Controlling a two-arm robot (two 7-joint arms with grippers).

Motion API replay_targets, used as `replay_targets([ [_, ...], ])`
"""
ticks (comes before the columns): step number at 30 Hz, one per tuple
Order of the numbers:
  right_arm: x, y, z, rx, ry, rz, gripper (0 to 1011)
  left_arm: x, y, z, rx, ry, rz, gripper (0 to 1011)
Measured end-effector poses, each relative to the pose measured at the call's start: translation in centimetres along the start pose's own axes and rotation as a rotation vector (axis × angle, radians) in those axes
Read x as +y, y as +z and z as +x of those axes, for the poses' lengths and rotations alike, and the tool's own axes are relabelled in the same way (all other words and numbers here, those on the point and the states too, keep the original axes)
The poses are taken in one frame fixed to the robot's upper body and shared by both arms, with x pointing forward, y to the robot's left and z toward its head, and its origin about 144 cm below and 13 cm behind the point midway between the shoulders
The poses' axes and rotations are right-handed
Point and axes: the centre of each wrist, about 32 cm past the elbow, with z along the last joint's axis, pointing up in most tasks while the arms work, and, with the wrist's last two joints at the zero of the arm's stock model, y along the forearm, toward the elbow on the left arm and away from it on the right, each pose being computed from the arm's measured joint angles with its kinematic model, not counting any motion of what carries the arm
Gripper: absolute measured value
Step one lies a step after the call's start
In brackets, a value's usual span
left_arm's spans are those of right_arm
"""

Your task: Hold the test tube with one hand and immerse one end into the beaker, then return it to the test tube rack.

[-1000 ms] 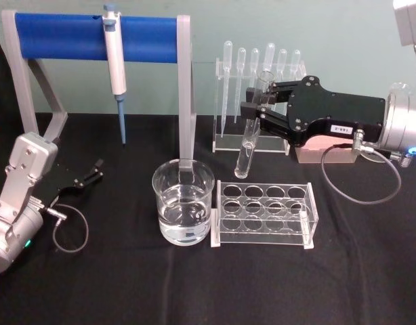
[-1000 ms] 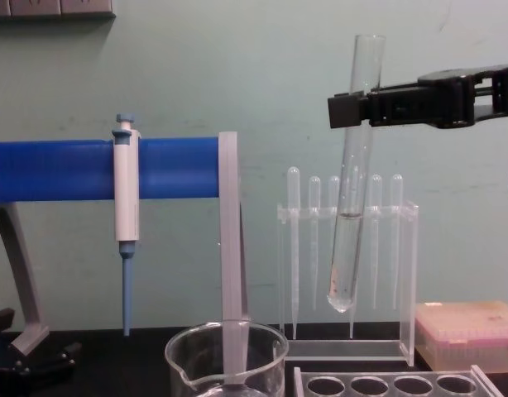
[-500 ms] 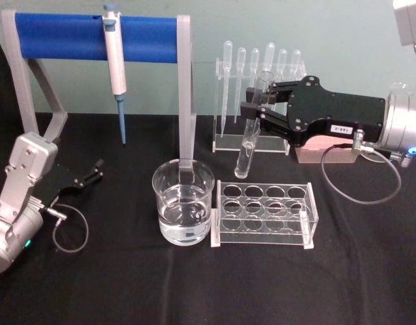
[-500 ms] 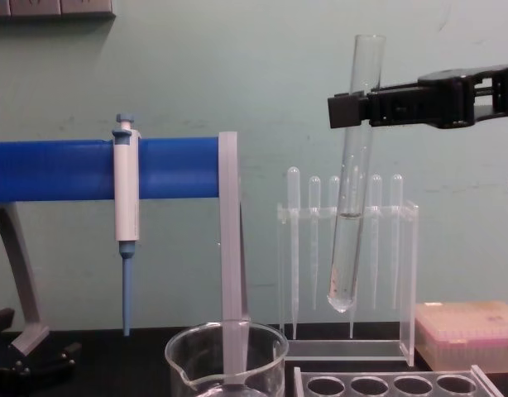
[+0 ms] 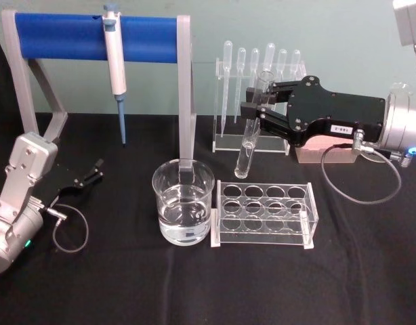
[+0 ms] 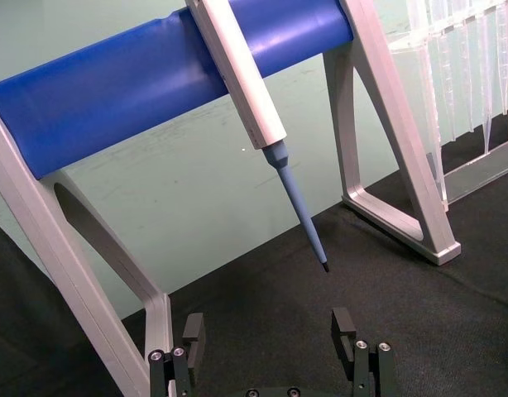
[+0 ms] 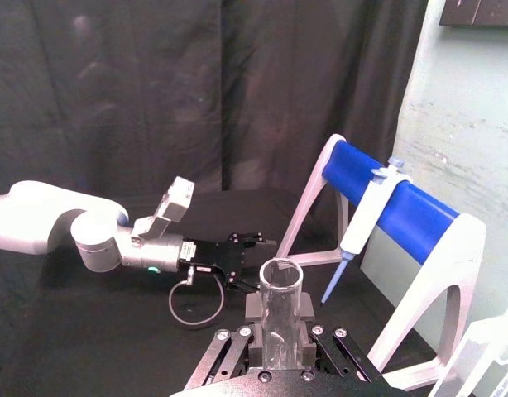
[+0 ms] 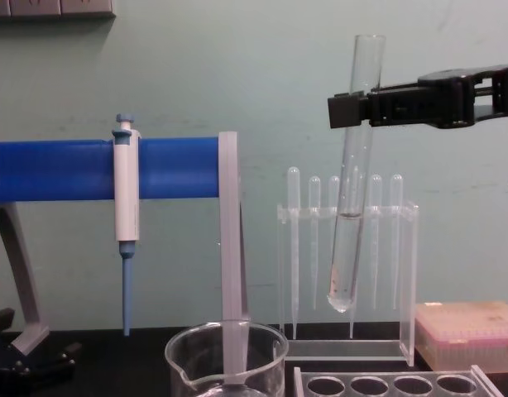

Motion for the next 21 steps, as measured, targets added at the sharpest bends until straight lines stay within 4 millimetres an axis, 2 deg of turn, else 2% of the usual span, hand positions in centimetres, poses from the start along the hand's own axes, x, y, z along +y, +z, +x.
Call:
replay_targets([
  [21, 0.00, 0.00, 0.00, 0.000, 0.000, 0.000, 228, 0.00, 0.00, 0.00, 0.000, 0.000, 0.000, 1000],
])
